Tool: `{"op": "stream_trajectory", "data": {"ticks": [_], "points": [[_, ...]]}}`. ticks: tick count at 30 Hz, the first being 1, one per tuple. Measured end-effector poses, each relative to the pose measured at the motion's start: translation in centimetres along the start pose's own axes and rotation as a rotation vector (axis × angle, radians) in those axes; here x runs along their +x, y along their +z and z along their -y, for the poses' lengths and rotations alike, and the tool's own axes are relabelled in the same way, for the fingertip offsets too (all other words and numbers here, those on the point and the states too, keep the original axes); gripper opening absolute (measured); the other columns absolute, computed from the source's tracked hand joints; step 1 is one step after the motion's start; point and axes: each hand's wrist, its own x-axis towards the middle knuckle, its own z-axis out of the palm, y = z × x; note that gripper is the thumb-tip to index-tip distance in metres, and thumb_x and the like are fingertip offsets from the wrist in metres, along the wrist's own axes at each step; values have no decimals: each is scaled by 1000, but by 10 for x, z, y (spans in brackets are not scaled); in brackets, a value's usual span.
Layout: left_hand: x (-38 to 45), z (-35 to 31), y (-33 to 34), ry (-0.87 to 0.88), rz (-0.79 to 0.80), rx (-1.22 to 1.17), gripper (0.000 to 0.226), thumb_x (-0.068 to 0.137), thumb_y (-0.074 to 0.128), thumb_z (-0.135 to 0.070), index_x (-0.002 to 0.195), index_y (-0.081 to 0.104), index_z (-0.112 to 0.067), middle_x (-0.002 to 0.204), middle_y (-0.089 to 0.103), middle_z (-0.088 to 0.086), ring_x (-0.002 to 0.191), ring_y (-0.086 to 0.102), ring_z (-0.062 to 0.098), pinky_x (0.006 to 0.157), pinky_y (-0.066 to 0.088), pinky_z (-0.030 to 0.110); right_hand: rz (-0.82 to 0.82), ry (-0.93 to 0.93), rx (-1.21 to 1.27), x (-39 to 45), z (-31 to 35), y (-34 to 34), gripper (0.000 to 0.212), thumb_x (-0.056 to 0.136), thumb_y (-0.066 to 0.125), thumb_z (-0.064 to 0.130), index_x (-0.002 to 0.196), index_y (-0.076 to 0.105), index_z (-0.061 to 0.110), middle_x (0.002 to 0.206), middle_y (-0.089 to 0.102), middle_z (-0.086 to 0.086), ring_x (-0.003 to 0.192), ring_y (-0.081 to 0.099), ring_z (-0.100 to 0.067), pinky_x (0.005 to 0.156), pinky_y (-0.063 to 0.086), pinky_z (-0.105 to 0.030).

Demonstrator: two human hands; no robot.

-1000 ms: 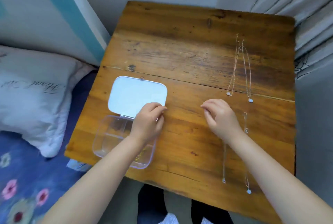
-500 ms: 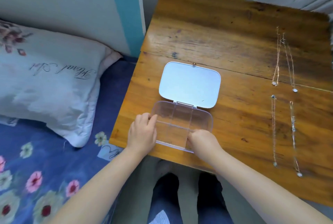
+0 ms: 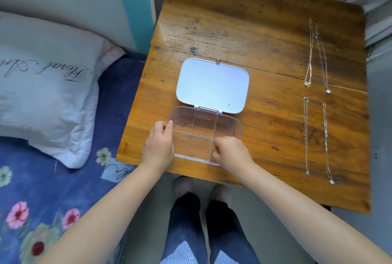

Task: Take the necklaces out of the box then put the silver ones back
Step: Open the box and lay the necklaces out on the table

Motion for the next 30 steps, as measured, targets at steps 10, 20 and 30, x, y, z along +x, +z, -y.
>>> {"op": "stream_trajectory", "data": {"ticks": [10, 20, 30], "points": [[39, -77, -22, 174, -36, 19, 13, 65, 63, 7, 77, 67, 4, 80, 66, 22, 71, 61, 39, 70, 48, 46, -395, 189, 979, -55, -45, -106, 6, 83, 57, -1, 79, 58, 4, 65, 63, -4, 52, 64, -3, 48, 53, -13], [91, -231, 9, 355, 90, 4, 23, 84, 47, -10, 99, 62, 0, 100, 59, 18, 94, 53, 34, 74, 48, 40, -779, 174, 1058, -71, -174, -229, 3, 87, 54, 3, 85, 56, 2, 75, 65, -3, 65, 68, -2, 60, 56, -12], [138, -304, 75, 111, 188, 101, 27, 89, 44, -19, 109, 58, -7, 111, 57, 13, 101, 52, 31, 75, 49, 37, -759, 166, 810, -24, -303, -261, 20, 86, 56, 10, 71, 53, 23, 74, 64, 3, 83, 67, -23, 79, 56, -35]]}}
